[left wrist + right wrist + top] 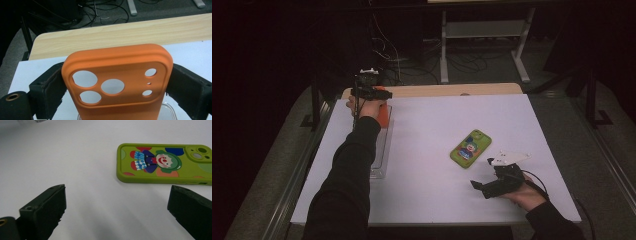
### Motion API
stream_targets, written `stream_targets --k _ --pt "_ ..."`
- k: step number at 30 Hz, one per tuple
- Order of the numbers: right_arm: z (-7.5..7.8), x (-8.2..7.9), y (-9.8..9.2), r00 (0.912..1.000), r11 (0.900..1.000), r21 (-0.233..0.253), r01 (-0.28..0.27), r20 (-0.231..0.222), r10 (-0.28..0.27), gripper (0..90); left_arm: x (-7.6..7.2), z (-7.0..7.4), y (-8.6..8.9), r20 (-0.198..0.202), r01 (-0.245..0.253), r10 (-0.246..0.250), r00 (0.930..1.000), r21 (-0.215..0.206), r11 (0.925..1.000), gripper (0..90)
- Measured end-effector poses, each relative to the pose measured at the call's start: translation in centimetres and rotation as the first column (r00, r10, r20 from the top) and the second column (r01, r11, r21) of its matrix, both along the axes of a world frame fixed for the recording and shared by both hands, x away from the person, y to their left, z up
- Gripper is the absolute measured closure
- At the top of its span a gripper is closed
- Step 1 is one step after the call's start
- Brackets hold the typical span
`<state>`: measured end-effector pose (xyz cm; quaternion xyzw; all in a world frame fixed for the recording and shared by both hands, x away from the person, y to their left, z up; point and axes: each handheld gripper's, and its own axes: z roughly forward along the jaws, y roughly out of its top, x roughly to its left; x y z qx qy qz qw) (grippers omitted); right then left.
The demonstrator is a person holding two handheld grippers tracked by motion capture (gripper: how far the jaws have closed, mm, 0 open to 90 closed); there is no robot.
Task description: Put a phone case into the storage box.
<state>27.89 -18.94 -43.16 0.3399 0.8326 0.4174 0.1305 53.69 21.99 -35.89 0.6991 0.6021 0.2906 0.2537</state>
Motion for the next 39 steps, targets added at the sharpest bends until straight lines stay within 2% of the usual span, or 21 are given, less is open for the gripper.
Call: stream_targets --k 4,9,11,17,20,21,25,29,30,31,33,36,39 --pt "0.0 -0.1 0.1 1.0 1.0 -0.003 -0.006 -0.004 0.006 1.3 0.0 0.0 0.2 -0.005 0.004 -0.004 1.0 0.001 1.0 1.4" --pt "0.0 -0.1 0.1 0.9999 1.0 -0.009 -0.007 -0.008 0.007 1.3 -0.4 0.5 0.5 -0.005 0.025 -0.025 0.9997 -0.017 0.9995 0.0" --pt "0.0 -0.1 0.1 1.0 1.0 -0.007 -0.007 -0.006 0.007 1.2 -0.8 0.9 0.8 -0.007 0.046 -0.046 0.9989 -0.013 0.9989 0.0" --pt "0.1 -0.2 0.1 1.0 1.0 -0.005 0.001 -0.008 -0.001 1.2 -2.2 2.6 1.5 0.009 0.091 -0.091 0.9958 -0.034 0.9953 0.0" --pt "0.1 -0.2 0.0 1.0 1.0 -0.005 0.008 -0.005 -0.008 1.2 -3.4 3.5 2.0 0.026 0.115 -0.114 0.9932 -0.059 0.9916 0.0" --pt "0.1 -0.2 0.0 0.9999 1.0 -0.005 0.01 -0.008 -0.01 1.2 -3.8 3.8 2.2 0.027 0.131 -0.129 0.9913 -0.078 0.9883 0.0" --pt "0.1 0.0 0.0 0.9999 1.0 -0.008 0.01 -0.004 -0.01 1.2 -5.4 4.5 2.6 0.033 0.19 -0.187 0.9817 -0.09 0.9778 0.0" --pt "0.1 -0.2 0.0 0.9998 1.0 -0.013 0.014 -0.01 -0.014 1.2 -6.9 4.9 2.5 0.048 0.272 -0.269 0.9621 -0.111 0.9559 0.0" --pt "0.2 -0.2 0.1 0.9998 1.0 -0.012 0.018 -0.009 -0.018 1.3 -7.5 4.9 2.4 0.046 0.308 -0.305 0.9512 -0.112 0.9446 0.0" --pt "0.2 -0.2 0.1 0.9998 1.0 -0.015 0.018 -0.001 -0.018 1.2 -7.8 5.0 2.3 0.047 0.325 -0.322 0.9456 -0.117 0.9384 0.0" --pt "0.2 -0.2 0.1 0.9997 1.0 -0.014 0.024 -0.01 -0.024 1.2 -8.8 5.0 1.8 0.052 0.388 -0.385 0.9216 -0.121 0.9136 0.0" --pt "0.2 -0.2 -0.1 0.9996 1.0 -0.018 0.026 -0.01 -0.026 1.2 -10.1 4.9 1.0 0.063 0.455 -0.451 0.8903 -0.135 0.8801 0.0" --pt "0.3 -0.2 -0.1 0.9994 0.999 -0.014 0.031 -0.012 -0.032 1.2 -11.4 4.6 0.0 0.073 0.5 -0.495 0.8658 -0.154 0.8521 0.0"
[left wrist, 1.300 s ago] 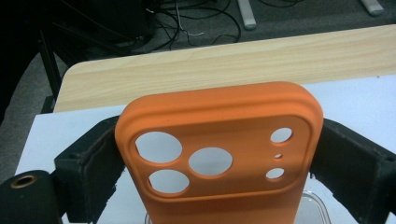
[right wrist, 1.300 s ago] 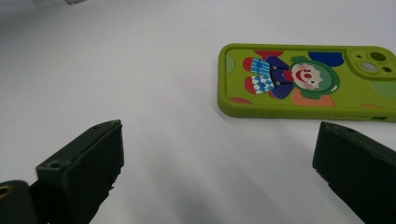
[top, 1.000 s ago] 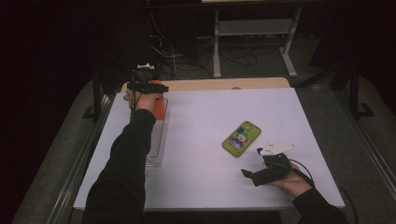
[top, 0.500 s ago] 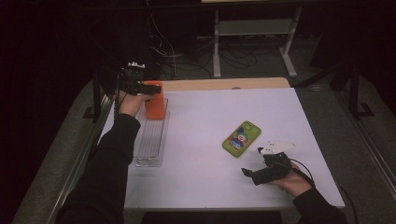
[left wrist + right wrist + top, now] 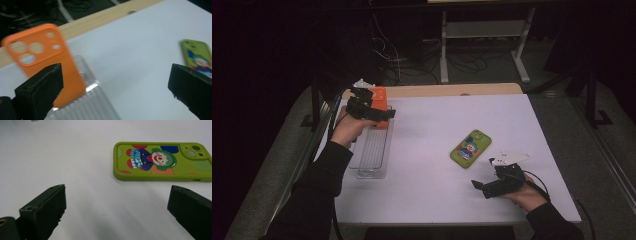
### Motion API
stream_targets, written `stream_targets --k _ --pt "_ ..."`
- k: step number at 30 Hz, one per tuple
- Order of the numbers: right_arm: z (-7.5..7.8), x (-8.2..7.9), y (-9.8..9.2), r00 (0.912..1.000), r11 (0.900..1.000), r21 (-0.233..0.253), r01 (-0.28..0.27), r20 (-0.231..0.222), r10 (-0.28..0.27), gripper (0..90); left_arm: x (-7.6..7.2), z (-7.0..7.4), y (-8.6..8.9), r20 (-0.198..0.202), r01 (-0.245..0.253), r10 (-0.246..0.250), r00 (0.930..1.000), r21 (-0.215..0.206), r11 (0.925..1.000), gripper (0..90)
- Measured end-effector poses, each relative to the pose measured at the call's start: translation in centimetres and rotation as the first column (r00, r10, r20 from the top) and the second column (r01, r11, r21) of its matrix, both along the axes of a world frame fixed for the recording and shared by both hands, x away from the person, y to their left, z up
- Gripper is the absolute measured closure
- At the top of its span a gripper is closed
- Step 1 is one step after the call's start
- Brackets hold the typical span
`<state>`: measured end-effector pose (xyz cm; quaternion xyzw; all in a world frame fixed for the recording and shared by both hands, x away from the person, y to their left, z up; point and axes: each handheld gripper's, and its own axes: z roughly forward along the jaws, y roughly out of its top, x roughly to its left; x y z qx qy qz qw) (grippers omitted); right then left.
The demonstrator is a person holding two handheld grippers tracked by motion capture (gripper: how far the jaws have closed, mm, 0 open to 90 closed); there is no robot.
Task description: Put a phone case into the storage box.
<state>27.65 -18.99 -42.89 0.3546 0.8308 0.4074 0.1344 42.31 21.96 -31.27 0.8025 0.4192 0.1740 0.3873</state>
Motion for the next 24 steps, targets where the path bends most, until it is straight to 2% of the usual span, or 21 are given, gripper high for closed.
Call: stream_targets --k 4,7,11,14,20,24 --pt "0.0 -0.1 -0.1 0.9999 1.0 -0.002 -0.007 0.009 0.007 1.2 -1.6 -0.3 -1.1 0.008 0.067 -0.067 0.9977 -0.004 0.9977 0.0" --pt "0.0 -0.2 -0.3 1.0 1.0 0.003 -0.002 0.001 0.002 1.2 -3.0 -0.9 -2.2 0.002 0.108 -0.108 0.9941 -0.026 0.9938 0.0" --pt "0.1 -0.2 -0.3 1.0 1.0 0.01 0.0 0.006 0.0 1.2 -4.6 -1.8 -3.5 0.006 0.175 -0.174 0.9846 -0.024 0.9843 0.0" --pt "0.1 -0.2 -0.4 1.0 1.0 0.005 -0.003 0.0 0.003 1.2 -5.8 -2.6 -4.4 0.004 0.206 -0.206 0.9785 -0.042 0.9776 0.0" --pt "0.2 0.0 -0.5 1.0 1.0 0.006 -0.001 0.005 0.001 1.2 -7.9 -4.3 -5.9 -0.001 0.246 -0.246 0.9692 -0.036 0.9685 0.0" --pt "0.1 0.1 -0.6 1.0 1.0 0.005 0.003 0.005 -0.003 1.2 -8.9 -5.7 -6.8 -0.001 0.256 -0.256 0.9667 -0.043 0.9658 1.2"
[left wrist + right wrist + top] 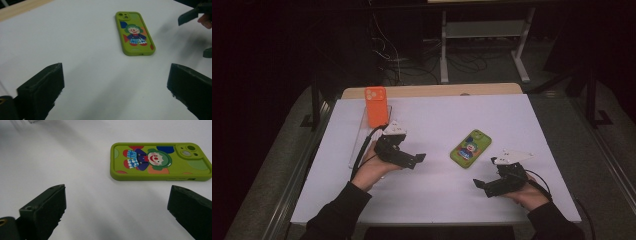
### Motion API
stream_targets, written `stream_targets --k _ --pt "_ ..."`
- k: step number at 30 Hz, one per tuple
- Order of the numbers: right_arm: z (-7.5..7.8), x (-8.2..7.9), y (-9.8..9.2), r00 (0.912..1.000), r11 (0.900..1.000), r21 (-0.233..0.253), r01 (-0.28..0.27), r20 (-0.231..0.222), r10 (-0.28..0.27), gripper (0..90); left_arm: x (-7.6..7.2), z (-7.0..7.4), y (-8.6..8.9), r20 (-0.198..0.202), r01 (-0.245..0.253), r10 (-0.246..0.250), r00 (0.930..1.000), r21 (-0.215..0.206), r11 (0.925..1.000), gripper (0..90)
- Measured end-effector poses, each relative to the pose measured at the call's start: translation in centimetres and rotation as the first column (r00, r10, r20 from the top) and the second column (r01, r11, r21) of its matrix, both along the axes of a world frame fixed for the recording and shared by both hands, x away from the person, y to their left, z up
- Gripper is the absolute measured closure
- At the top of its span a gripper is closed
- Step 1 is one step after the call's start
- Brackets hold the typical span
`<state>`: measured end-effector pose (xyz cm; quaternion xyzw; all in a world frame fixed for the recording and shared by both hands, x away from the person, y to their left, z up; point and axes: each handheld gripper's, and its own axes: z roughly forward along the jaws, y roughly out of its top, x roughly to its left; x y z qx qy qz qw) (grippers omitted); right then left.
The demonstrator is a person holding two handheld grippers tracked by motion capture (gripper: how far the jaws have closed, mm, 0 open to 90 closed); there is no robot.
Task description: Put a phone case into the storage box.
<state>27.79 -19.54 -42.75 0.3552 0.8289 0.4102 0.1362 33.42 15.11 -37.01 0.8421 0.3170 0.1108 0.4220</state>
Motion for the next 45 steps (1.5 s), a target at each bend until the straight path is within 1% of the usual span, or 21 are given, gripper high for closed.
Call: stream_targets --k 3,4,8,9,12,13,17,20,22,24,26,27,28,30,31,33,36,38,40,41,45 --pt "0.1 0.0 0.1 1.0 1.0 0.001 0.002 -0.001 -0.002 1.2 -0.4 -0.9 -0.6 0.011 -0.004 0.004 0.9999 -0.01 0.9999 7.9" --pt "0.1 0.0 0.1 1.0 1.0 0.001 0.004 -0.002 -0.004 1.2 -0.4 -1.1 -0.6 0.003 0.013 -0.013 0.9999 0.008 0.9999 9.3" --pt "0.1 0.0 0.1 1.0 1.0 0.003 0.004 -0.004 -0.004 1.3 -0.5 -2.0 -1.7 0.005 0.028 -0.028 0.9996 0.033 0.9991 17.6" --pt "0.1 0.1 0.1 1.0 1.0 -0.001 0.003 0.004 -0.003 1.3 -0.3 -2.1 -1.9 -0.009 0.033 -0.033 0.9994 0.027 0.9991 20.9" --pt "0.0 0.1 0.0 1.0 1.0 -0.004 0.002 0.002 -0.002 1.3 0.3 -2.7 -2.6 -0.03 0.044 -0.044 0.9986 0.006 0.999 34.8" --pt "0.0 0.1 0.0 1.0 1.0 -0.003 0.004 -0.001 -0.004 1.2 0.7 -2.9 -2.8 -0.032 0.057 -0.057 0.9979 0.02 0.9982 38.8" --pt "0.0 0.2 -0.1 1.0 1.0 0.0 0.007 -0.004 -0.007 1.2 1.7 -3.5 -3.8 -0.045 0.068 -0.067 0.9967 0.015 0.9976 55.9" --pt "0.0 0.2 0.0 1.0 1.0 0.001 0.006 -0.005 -0.006 1.2 2.7 -4.0 -4.8 -0.044 0.086 -0.084 0.9955 0.047 0.9951 66.7" --pt "0.0 0.2 0.0 1.0 1.0 0.0 0.006 -0.006 -0.006 1.2 3.2 -4.3 -5.3 -0.059 0.092 -0.089 0.9943 0.039 0.995 73.8" --pt "-0.1 0.2 0.0 1.0 1.0 0.004 0.005 -0.007 -0.005 1.2 3.9 -4.6 -5.8 -0.054 0.109 -0.106 0.9929 0.048 0.9929 81.3" --pt "-0.1 0.2 -0.1 1.0 1.0 0.0 0.003 -0.004 -0.003 1.2 4.3 -5.0 -6.4 -0.064 0.116 -0.113 0.9915 0.047 0.9922 88.3" --pt "-0.1 0.2 -0.1 1.0 1.0 0.001 0.003 -0.006 -0.003 1.2 4.6 -5.3 -6.8 -0.072 0.112 -0.109 0.9915 0.041 0.9929 89.3" --pt "-0.1 0.2 -0.1 1.0 1.0 -0.002 0.002 -0.004 -0.002 1.2 4.8 -5.6 -7.3 -0.079 0.1 -0.098 0.992 0.019 0.9948 89.4" --pt "-0.1 0.2 -0.1 1.0 1.0 -0.002 0.002 -0.005 -0.002 1.3 5.2 -6.1 -7.8 -0.087 0.1 -0.097 0.9915 0.034 0.9944 89.5" --pt "-0.1 0.2 -0.1 1.0 1.0 -0.002 0.001 -0.006 -0.001 1.2 5.4 -6.3 -8.2 -0.087 0.084 -0.082 0.9928 0.019 0.9963 89.5" --pt "-0.1 0.2 -0.1 1.0 1.0 -0.002 -0.001 -0.006 0.001 1.3 5.9 -6.7 -8.6 -0.097 0.081 -0.077 0.9922 0.04 0.9959 89.4" --pt "-0.1 0.2 -0.1 1.0 1.0 -0.002 -0.003 -0.006 0.003 1.2 6.4 -7.1 -9.0 -0.111 0.071 -0.066 0.9915 0.035 0.9969 89.4" --pt "-0.1 0.2 -0.2 1.0 1.0 -0.001 -0.005 -0.002 0.005 1.2 6.4 -7.3 -9.3 -0.114 0.064 -0.061 0.9916 0.028 0.9975 89.4" --pt "0.0 0.2 -0.2 1.0 1.0 0.002 -0.003 -0.002 0.003 1.2 6.6 -7.3 -9.5 -0.114 0.076 -0.071 0.9909 0.042 0.9962 89.4" --pt "0.0 0.2 -0.2 1.0 1.0 0.002 -0.003 -0.001 0.003 1.2 6.6 -7.4 -9.8 -0.116 0.056 -0.054 0.9919 0.018 0.9983 89.4" --pt "0.0 0.1 -0.1 1.0 1.0 0.002 -0.003 -0.007 0.003 1.2 6.6 -7.5 -10.2 -0.126 0.074 -0.069 0.9896 0.031 0.9968 89.4"
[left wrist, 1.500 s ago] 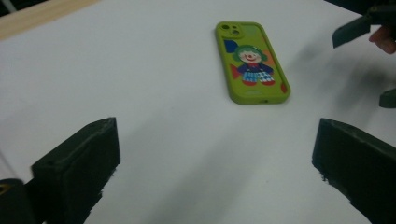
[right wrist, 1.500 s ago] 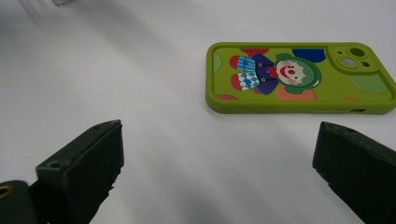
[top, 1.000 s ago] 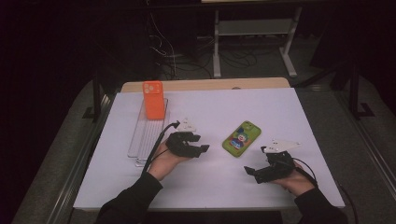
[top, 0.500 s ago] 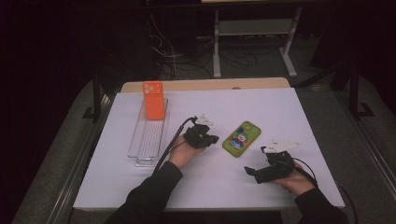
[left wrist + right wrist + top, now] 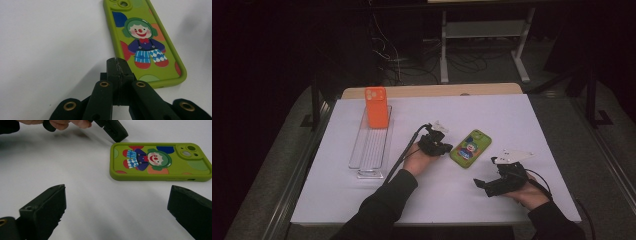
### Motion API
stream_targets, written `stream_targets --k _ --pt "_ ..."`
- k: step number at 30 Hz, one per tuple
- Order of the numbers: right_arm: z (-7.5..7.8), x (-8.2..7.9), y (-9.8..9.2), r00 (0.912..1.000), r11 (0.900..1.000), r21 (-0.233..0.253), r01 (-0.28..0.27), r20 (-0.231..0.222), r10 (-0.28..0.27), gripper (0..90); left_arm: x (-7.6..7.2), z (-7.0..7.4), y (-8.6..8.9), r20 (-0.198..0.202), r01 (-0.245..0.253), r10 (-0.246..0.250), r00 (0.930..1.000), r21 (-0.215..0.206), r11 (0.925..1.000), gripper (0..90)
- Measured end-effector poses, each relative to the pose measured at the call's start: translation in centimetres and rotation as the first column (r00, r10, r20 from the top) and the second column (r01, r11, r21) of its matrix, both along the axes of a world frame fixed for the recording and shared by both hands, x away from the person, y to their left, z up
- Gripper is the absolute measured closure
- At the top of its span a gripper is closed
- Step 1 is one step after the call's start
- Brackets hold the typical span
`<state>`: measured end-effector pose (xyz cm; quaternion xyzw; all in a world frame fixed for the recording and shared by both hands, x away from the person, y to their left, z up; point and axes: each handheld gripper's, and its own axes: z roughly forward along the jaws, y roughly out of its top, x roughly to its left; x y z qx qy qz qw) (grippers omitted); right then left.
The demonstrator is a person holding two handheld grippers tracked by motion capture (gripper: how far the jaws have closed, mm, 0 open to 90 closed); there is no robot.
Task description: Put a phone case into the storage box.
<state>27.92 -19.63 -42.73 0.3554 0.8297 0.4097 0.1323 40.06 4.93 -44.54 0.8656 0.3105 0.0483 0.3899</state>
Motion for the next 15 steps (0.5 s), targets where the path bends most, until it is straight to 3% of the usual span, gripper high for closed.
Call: stream_targets --k 8,15 --pt "0.0 0.0 0.0 1.0 1.0 -0.001 -0.005 0.004 0.005 1.2 -0.5 -0.4 -0.7 -0.03 0.013 -0.014 0.9995 -0.031 0.9994 89.5" --pt "0.0 0.0 0.0 0.9999 1.0 -0.005 -0.009 0.005 0.009 1.2 -1.5 -0.6 -2.4 -0.041 0.07 -0.072 0.9966 -0.045 0.9965 89.5"
